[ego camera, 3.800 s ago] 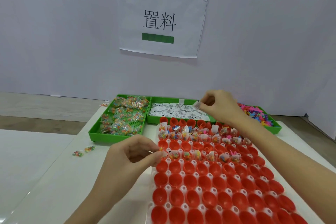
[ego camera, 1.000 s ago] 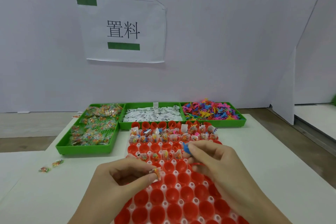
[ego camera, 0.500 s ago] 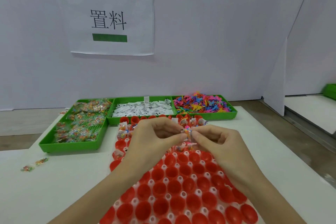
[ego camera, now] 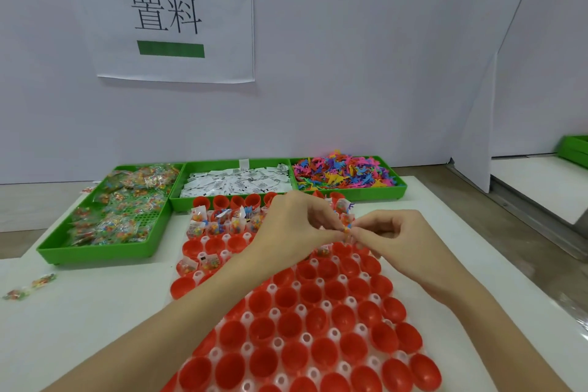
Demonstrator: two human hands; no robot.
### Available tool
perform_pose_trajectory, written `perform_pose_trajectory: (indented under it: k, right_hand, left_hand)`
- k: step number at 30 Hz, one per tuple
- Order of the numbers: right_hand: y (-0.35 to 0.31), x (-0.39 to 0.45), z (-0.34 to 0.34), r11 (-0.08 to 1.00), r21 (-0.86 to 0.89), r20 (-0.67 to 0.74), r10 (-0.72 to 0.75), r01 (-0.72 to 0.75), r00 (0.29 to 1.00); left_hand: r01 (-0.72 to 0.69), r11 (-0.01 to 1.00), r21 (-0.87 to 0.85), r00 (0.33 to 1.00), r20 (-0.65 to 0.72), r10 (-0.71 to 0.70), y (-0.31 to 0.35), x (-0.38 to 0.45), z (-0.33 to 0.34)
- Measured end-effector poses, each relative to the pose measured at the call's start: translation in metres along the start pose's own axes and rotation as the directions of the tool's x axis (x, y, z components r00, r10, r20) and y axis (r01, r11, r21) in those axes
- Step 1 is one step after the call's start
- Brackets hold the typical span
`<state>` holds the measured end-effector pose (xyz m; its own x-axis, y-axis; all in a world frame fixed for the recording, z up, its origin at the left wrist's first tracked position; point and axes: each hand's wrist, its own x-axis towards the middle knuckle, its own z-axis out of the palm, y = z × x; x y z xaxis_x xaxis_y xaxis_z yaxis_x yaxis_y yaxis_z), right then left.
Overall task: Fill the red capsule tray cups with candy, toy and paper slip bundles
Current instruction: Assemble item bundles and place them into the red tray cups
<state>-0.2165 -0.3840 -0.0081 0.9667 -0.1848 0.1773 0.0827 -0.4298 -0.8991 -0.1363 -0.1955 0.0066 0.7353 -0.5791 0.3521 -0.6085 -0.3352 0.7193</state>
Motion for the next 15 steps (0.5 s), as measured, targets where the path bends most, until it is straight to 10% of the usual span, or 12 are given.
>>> perform_pose_trajectory:
  k: [15]
  right_hand:
    - [0.0072, 0.0034, 0.0097, 0.887, -0.449, -0.002, -0.116, 0.103, 0.993]
  left_hand:
    - [-0.084, 0.967, 0.241, 0.992, 0.107, 0.06, 0.005, 0.0044, 0.0111]
